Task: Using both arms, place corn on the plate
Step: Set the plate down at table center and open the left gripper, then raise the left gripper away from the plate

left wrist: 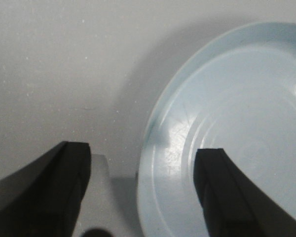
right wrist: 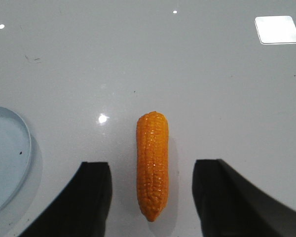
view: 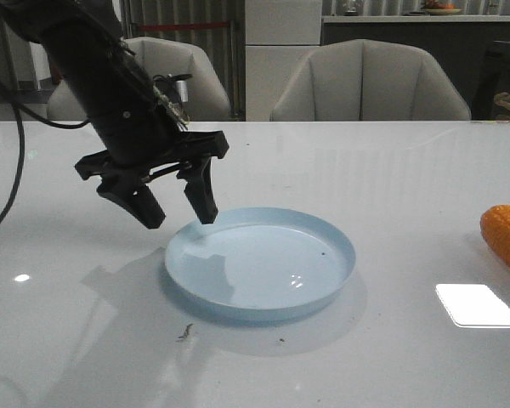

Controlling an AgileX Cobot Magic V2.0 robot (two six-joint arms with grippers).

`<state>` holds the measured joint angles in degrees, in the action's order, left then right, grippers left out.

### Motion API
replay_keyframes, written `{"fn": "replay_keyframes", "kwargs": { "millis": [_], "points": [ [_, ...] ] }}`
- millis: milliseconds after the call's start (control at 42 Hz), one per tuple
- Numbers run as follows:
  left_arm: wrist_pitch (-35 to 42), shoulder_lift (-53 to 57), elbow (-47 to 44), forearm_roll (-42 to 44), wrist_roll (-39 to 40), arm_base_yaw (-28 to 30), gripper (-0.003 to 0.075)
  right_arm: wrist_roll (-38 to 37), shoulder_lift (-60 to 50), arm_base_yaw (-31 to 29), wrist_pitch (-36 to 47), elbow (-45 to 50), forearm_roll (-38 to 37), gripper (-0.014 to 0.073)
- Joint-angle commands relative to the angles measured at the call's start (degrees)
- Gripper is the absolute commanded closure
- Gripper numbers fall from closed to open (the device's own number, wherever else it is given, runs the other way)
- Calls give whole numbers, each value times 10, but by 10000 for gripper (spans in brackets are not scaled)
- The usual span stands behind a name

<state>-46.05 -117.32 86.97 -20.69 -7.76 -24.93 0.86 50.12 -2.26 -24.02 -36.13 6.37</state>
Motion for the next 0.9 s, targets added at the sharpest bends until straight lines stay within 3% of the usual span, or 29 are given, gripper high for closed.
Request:
{"fn": "replay_keyframes", "kwargs": {
  "millis": [0, 167, 405, 524, 643, 881],
  "points": [
    [-13, 38, 42, -8, -1, -4, 191, 1, -3, -1, 40, -17, 2, 115],
    [-34, 47, 88, 24, -2, -3, 212, 1, -3, -1, 40, -17, 2, 115],
    [17, 122, 91, 111, -2, -3, 304, 1, -3, -1, 40, -17, 2, 115],
    [28, 172, 78, 150, -2, -3, 313, 1, -3, -1, 38, -17, 2, 115],
    [78, 238, 22, 163, -2, -3, 313, 1, -3, -1, 38, -17, 2, 115],
    [233, 374, -198, 193, -2, -3, 313, 1, -3, -1, 38, -17, 2, 115]
  ]
}}
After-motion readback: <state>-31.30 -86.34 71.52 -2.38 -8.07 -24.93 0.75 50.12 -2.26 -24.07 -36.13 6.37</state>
